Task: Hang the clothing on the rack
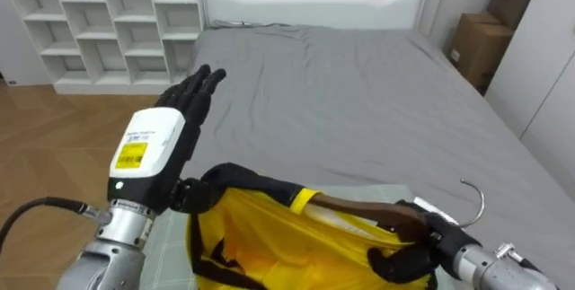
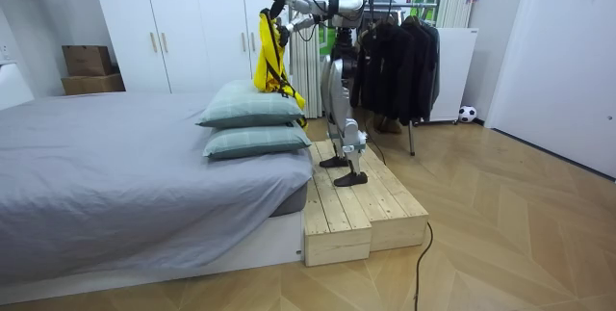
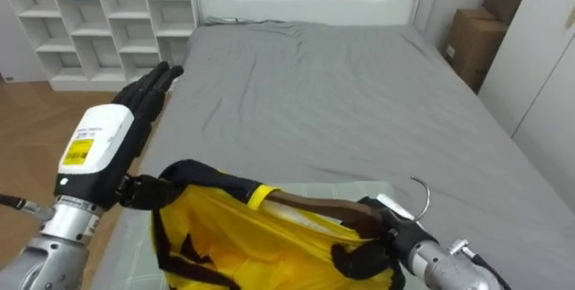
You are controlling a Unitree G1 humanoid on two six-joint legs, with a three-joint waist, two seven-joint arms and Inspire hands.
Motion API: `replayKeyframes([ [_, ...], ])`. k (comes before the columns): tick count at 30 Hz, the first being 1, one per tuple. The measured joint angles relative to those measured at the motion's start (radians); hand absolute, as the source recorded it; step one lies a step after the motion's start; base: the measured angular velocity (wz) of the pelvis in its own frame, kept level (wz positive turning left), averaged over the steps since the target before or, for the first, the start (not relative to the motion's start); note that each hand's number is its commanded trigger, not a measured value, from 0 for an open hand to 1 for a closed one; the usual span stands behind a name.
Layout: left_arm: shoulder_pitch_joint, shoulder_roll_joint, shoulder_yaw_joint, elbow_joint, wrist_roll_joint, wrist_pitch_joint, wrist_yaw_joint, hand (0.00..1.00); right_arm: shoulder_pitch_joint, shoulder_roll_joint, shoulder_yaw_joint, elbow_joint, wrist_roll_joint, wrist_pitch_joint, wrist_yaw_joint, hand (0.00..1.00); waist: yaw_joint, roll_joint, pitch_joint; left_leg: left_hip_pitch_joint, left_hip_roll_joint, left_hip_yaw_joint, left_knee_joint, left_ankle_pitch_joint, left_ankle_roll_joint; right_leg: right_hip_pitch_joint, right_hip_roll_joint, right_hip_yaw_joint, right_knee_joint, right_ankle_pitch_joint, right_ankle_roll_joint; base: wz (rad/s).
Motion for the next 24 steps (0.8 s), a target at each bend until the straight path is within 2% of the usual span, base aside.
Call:
replayKeyframes([
  [4,0.004,-0.001,0.005,0.022,-0.038,-0.002,-0.02,0.0,0.0,-0.006,0.0,-0.054,-0.077,-0.011,-0.008,1.0,0.001,-0.001,-0.0002,0.006,0.001,0.0,-0.001,0.0,0.0,0.009,0.0,-0.002,-0.003,-0.001,0.001,0.0],
  [11,0.029,-0.002,0.021,0.026,-0.037,-0.003,-0.07,0.0,0.0,-0.054,0.0,-0.135,-0.176,-0.025,-0.005,1.0,0.016,-0.004,0.0011,-0.003,0.0,0.002,-0.003,0.0,0.0,-0.006,0.001,0.003,-0.002,-0.002,0.002,-0.03],
  [15,0.031,-0.006,0.023,0.077,-0.038,-0.004,-0.091,0.0,0.001,-0.076,0.0,-0.161,-0.179,-0.029,0.0,1.0,0.025,-0.017,0.008,-0.007,0.0,0.001,-0.004,0.0,0.0,-0.011,0.001,0.001,-0.002,-0.002,0.002,0.0],
  [18,0.037,-0.008,0.024,0.108,-0.041,0.001,-0.111,0.0,0.0,-0.086,0.0,-0.19,-0.181,-0.028,0.011,1.0,0.029,-0.028,0.0068,-0.012,0.0,-0.002,-0.004,0.0,0.0,-0.013,0.001,0.0,-0.003,-0.002,0.002,0.01],
  [22,0.058,-0.034,0.061,0.156,-0.127,0.005,-0.131,0.0,0.0,-0.087,0.0,-0.216,-0.192,-0.028,0.041,1.0,0.033,-0.035,0.0072,-0.009,0.0,-0.002,-0.004,0.0,0.0,-0.011,0.001,0.0,-0.003,-0.002,0.002,0.0],
  [24,0.106,-0.04,0.079,0.16,-0.183,0.005,-0.132,0.0,0.0,-0.087,0.0,-0.218,-0.21,-0.023,0.052,1.0,0.03,-0.046,0.0069,-0.009,0.001,-0.002,-0.005,0.0,0.0,-0.012,0.002,0.0,-0.003,-0.002,0.003,0.0],
])
